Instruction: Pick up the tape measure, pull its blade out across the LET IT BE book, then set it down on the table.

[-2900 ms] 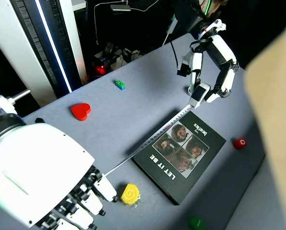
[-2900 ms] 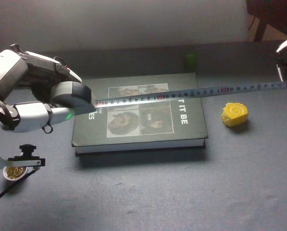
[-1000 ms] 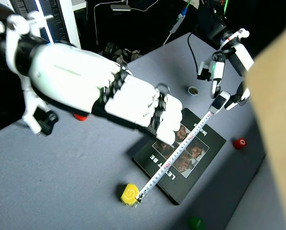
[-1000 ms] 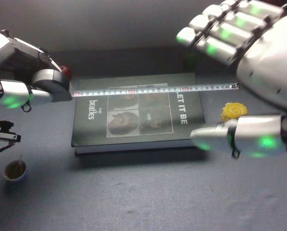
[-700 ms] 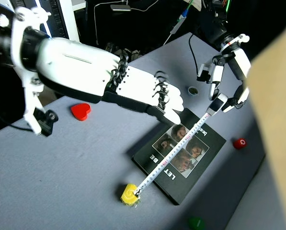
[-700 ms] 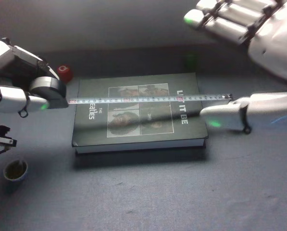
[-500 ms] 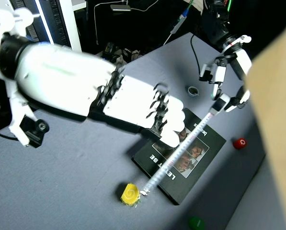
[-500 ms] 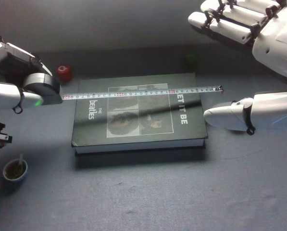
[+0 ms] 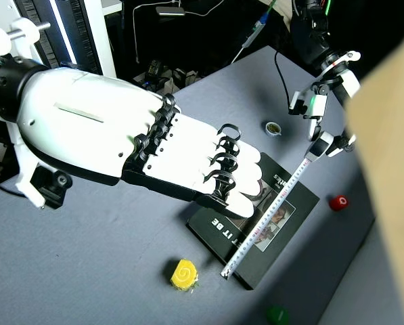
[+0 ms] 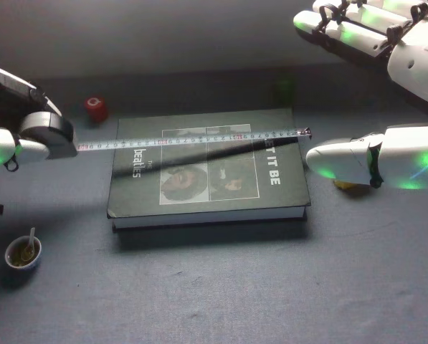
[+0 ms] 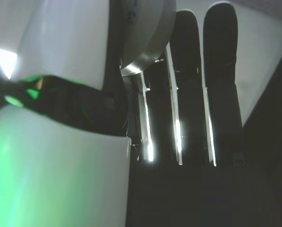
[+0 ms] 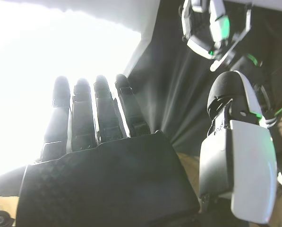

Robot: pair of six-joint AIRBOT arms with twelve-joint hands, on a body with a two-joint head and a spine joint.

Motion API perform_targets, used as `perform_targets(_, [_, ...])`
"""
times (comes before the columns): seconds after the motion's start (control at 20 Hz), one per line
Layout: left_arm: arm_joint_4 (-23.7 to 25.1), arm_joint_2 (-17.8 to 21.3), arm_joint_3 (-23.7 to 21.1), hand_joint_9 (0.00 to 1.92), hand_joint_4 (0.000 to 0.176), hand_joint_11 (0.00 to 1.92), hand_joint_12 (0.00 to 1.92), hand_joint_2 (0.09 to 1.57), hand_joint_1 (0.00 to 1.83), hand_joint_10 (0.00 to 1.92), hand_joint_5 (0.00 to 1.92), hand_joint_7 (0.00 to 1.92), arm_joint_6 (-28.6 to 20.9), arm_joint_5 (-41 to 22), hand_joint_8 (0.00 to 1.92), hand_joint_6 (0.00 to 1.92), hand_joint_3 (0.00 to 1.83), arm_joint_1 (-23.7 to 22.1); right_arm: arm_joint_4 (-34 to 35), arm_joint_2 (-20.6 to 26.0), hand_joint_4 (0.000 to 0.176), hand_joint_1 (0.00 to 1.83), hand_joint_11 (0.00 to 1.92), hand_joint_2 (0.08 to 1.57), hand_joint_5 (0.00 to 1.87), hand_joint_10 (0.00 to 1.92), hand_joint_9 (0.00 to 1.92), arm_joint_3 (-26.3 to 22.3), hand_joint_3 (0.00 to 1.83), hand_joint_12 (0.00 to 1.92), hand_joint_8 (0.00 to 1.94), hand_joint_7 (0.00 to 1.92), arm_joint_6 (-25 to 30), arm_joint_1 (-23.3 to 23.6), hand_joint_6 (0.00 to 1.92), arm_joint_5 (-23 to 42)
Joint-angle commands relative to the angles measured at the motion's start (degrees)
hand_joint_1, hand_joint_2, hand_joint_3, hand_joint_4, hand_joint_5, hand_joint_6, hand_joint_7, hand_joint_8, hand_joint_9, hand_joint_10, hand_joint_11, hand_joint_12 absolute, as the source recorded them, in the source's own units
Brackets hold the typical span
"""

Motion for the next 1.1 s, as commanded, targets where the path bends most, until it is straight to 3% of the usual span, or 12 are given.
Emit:
perform_targets(0.0, [-0.2,-0.1,0.6,0.91,0.000,0.82,1.12,1.07,1.39,1.22,1.04,1.15,-1.1,-7.3,0.75,0.68,0.00,-0.1,-1.9,0.5,0.000,0.00,0.00,1.04,0.00,0.00,0.00,-0.2,0.00,0.30,0.00,0.00,0.8,0.7,0.00,4.5])
perform_targets(0.75, [-0.8,-1.8,3.2,0.91,0.000,0.81,1.16,1.07,1.39,1.21,1.06,1.17,-4.7,-9.5,0.72,0.66,0.00,3.7,-5.2,1.1,0.000,0.00,0.00,1.04,0.00,0.00,0.00,-1.0,0.00,0.38,0.00,0.00,6.0,-0.4,0.00,0.8])
perform_targets(1.05, [-0.8,-2.4,3.2,0.91,0.000,0.81,1.16,1.07,1.39,1.21,1.04,1.17,-5.8,-10.6,0.72,0.70,0.00,5.6,-4.2,2.0,0.000,0.00,0.00,1.06,0.00,0.00,0.00,-2.6,0.01,0.39,0.00,0.00,8.0,-3.4,0.00,0.8])
